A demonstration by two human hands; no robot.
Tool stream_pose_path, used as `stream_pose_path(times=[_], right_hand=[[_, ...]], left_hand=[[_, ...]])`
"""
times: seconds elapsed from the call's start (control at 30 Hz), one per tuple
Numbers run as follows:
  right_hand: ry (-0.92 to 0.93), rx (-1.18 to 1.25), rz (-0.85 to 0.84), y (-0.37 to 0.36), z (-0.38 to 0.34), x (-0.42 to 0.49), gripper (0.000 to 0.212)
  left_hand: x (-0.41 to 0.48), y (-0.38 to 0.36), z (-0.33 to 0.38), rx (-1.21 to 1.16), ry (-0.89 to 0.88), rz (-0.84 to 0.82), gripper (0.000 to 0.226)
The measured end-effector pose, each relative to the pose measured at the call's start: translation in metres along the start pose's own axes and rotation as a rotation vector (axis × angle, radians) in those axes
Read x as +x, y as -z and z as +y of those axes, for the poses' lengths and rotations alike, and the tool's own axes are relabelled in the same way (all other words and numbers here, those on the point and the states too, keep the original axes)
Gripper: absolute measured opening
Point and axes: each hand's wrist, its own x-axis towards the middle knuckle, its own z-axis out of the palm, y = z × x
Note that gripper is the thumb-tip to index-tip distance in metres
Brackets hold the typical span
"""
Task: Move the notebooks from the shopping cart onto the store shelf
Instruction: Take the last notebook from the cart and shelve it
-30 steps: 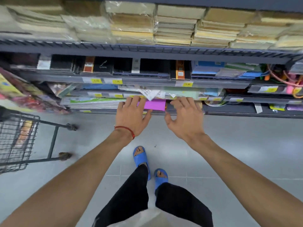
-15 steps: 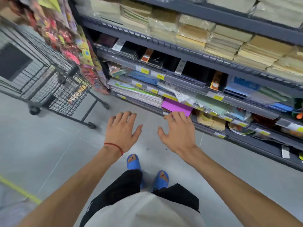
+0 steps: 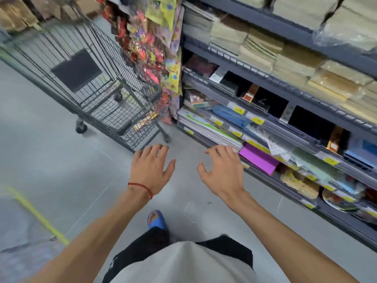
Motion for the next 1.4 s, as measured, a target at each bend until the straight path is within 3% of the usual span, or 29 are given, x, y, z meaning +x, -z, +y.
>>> stream_pose_path(times=[0.37, 0.63, 0.83, 1.13, 1.4], right_hand=[[-0.037, 0.113, 0.001, -0.046, -0.166, 0.111, 0.042], [-0.036, 0.197, -0.102, -0.091, -0.212, 0.232, 0.052], [-0.043, 0.186, -0.203, -0.112, -0.231, 0.295, 0.047], [-0.280, 0.288, -0.274, -0.171, -0.288, 0.338, 0.042], [-0.561, 0.319, -0.338, -0.272, -0.325, 0.358, 0.041]], left_hand=[[0.086, 0.011, -0.181, -0.001, 0.003, -0.020, 0.041], [0.180, -0.008, -0.262, 0.009, 0.006, -0.119, 0.041], [0.247, -0.024, -0.304, 0.027, -0.057, -0.225, 0.043], [0.325, -0.077, -0.371, 0.021, -0.225, -0.382, 0.042], [0.374, -0.142, -0.429, 0.045, -0.470, -0.540, 0.047]])
